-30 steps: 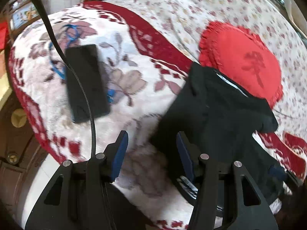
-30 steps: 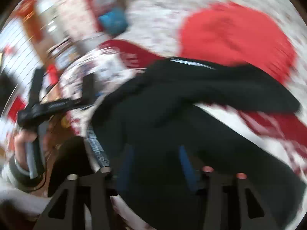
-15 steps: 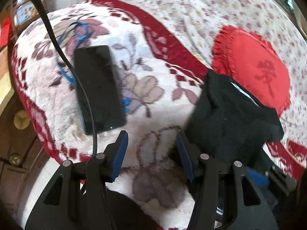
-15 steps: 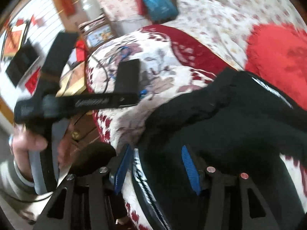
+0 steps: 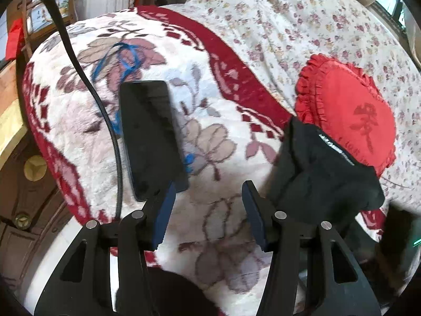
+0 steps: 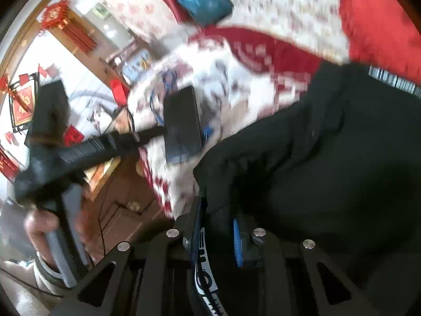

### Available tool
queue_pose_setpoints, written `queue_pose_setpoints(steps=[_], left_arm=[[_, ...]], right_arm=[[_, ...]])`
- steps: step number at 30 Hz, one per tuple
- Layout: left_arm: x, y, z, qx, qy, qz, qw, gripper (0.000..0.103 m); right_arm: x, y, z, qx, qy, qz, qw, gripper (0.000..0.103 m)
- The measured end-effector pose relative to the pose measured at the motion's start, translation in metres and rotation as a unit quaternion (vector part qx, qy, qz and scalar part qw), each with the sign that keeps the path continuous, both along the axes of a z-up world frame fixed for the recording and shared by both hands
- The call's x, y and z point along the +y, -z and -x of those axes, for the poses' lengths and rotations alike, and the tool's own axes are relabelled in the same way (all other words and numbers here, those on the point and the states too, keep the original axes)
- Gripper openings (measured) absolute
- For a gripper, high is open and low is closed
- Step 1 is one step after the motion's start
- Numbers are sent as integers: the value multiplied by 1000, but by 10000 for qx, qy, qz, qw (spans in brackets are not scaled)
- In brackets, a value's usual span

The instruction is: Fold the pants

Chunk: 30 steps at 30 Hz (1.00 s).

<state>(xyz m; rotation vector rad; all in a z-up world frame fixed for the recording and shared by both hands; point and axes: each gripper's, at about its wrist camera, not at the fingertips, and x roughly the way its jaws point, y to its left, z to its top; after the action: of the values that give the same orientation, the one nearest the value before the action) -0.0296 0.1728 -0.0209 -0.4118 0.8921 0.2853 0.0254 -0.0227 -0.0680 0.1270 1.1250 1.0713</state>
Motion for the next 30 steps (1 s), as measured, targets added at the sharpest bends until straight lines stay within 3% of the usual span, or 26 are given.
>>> queue_pose_setpoints(steps=[2,4,6,9,13,16,18,21,25,28,30], left_arm=[[-9,1,-4,-7,104,24,9999,53],[-21,4,-8,27,274,-8,9996,53],[-34,7,-13,85,493,-62,9987,53],[-51,11,-20,49,776,-98,9969,53],[-71,21,-32,147,1093,-113,9938,53],[-78,41,-40,479,1087,-337,9923,53],[-74,57,-42,637,1019,-218,9925,54],[-66,66,-40,589,859,-104,9945,66],[-65,68,-40,563,870,-57,9946,68],[-68,68,-42,553,882,-107,9945,69],[-66,69,-42,538,869,-30,9948,69]], right_arm=[[9,12,8,-34,-134,300,9995,34],[2,1,9,41,-273,110,9996,44],[-16,-17,4,-22,-286,153,9995,44],[-60,-52,-25,-1041,353,567,9923,50],[-81,-68,-79,-2005,1028,1451,9634,51],[-74,-61,-125,-1973,1090,1644,9603,51],[-61,-55,-144,-2048,964,1720,9587,51],[-37,-37,-168,-2130,599,1925,9560,51],[-20,-12,-194,-2254,158,2377,9447,53],[-12,8,-213,-1935,-164,2494,9487,54],[-13,16,-218,-1875,-172,2400,9523,42]])
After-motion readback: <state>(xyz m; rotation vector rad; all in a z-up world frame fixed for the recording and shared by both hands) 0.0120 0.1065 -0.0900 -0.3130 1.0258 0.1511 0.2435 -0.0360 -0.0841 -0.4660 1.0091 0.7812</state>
